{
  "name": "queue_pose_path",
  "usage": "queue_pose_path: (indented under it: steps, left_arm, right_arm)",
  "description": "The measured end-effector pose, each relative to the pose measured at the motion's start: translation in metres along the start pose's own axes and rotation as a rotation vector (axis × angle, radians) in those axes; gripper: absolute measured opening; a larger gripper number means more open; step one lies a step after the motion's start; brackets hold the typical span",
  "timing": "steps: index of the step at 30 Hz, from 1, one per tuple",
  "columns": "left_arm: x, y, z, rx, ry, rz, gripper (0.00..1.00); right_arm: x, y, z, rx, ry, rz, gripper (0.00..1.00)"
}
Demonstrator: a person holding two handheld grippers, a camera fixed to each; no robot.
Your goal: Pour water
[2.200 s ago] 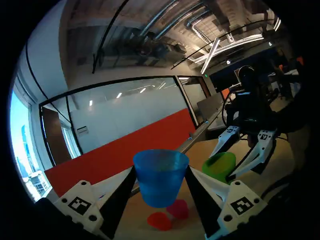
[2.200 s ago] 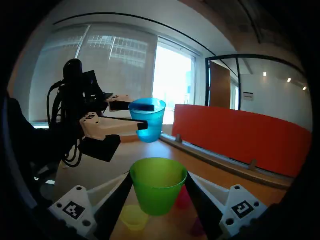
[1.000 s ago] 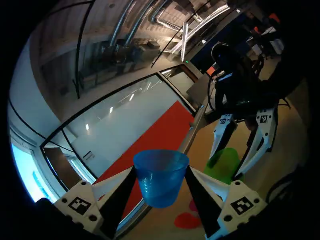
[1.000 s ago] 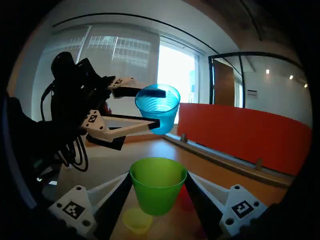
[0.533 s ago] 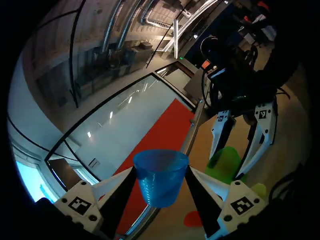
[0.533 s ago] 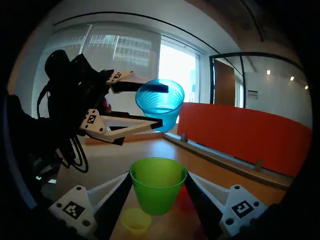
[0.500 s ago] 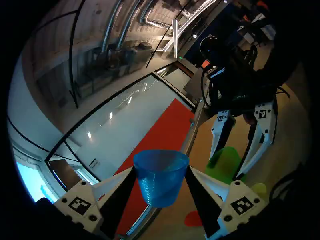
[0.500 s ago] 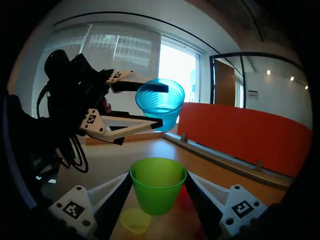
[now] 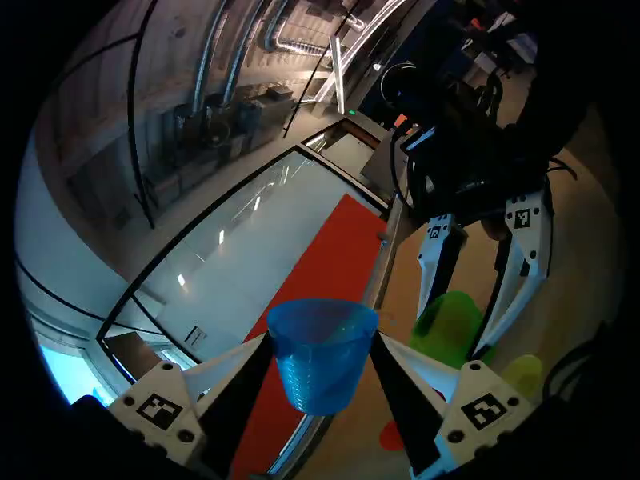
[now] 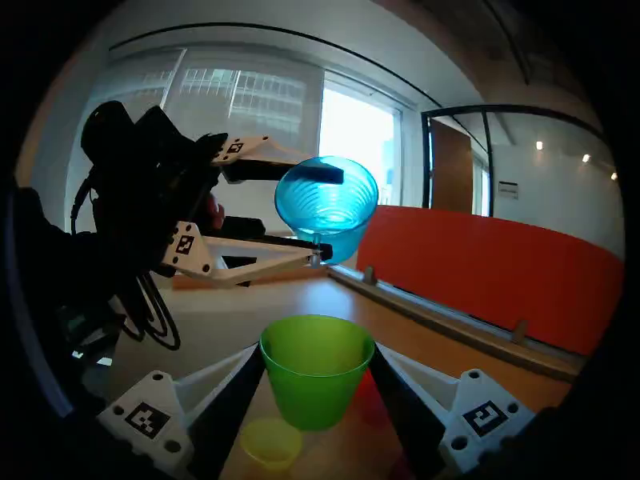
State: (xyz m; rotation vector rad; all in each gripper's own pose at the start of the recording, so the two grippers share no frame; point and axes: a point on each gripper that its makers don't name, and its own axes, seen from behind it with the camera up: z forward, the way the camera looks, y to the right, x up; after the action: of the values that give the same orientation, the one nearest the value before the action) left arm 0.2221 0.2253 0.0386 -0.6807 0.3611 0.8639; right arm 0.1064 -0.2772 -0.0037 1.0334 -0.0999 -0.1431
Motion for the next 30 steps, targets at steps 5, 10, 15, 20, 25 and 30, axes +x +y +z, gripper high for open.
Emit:
queue_pose_path:
  steps: [5, 10, 15, 20, 25, 30]
  left_arm:
    - [-0.0001, -0.0017, 0.0014, 0.002, -0.003, 0.027, 0.84]
    - [0.001, 0.0002, 0.0039, 0.002, -0.006, 0.061, 0.84]
    - [0.0031, 0.002, 0.0062, 0.002, -0.004, 0.078, 0.84]
    - [0.0052, 0.0008, 0.0079, 0.008, -0.002, 0.1, 0.84]
    - [0.0079, 0.0007, 0.0087, 0.011, 0.0, 0.111, 0.84]
    - [0.0097, 0.0, 0.0085, 0.013, 0.004, 0.124, 0.84]
  right_arm:
    - [-0.0002, 0.0022, -0.0005, -0.003, 0.001, 0.002, 0.92]
    - [0.0, 0.0032, -0.0007, -0.004, 0.004, 0.003, 0.92]
    - [-0.0001, 0.0041, -0.0007, -0.004, 0.006, 0.003, 0.92]
    - [-0.0003, 0.004, -0.0009, -0.003, 0.008, 0.0, 0.92]
    - [0.0002, 0.0033, -0.0016, -0.002, 0.01, 0.0, 0.92]
    - [0.0008, 0.0029, -0.0021, -0.003, 0.012, 0.0, 0.92]
